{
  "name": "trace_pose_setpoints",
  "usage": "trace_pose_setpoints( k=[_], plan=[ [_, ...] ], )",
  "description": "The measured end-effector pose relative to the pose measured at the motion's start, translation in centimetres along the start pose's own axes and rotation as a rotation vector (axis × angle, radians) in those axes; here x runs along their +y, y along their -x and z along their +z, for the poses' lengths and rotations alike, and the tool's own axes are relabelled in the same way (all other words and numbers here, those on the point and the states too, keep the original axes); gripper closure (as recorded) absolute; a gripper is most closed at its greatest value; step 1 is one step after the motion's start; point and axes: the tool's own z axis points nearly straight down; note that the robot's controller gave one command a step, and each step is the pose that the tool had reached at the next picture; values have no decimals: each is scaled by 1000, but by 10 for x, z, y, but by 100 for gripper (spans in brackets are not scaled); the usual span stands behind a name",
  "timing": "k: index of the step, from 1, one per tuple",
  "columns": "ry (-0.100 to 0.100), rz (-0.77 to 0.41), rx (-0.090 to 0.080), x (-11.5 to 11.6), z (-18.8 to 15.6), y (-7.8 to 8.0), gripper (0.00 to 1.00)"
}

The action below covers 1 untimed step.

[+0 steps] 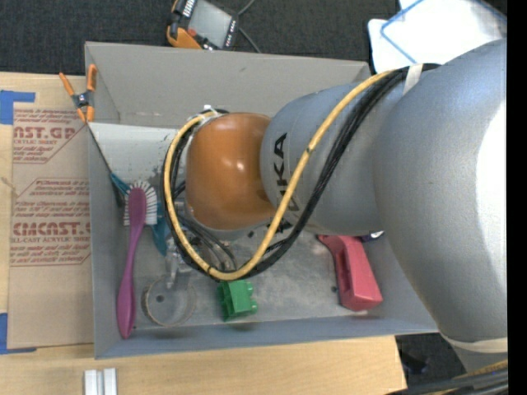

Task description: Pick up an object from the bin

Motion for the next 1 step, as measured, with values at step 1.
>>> trace_pose_setpoints(
  k=[1],
  plan=[
    [-4, -265, 4, -43, 18, 1, 100]
  ],
)
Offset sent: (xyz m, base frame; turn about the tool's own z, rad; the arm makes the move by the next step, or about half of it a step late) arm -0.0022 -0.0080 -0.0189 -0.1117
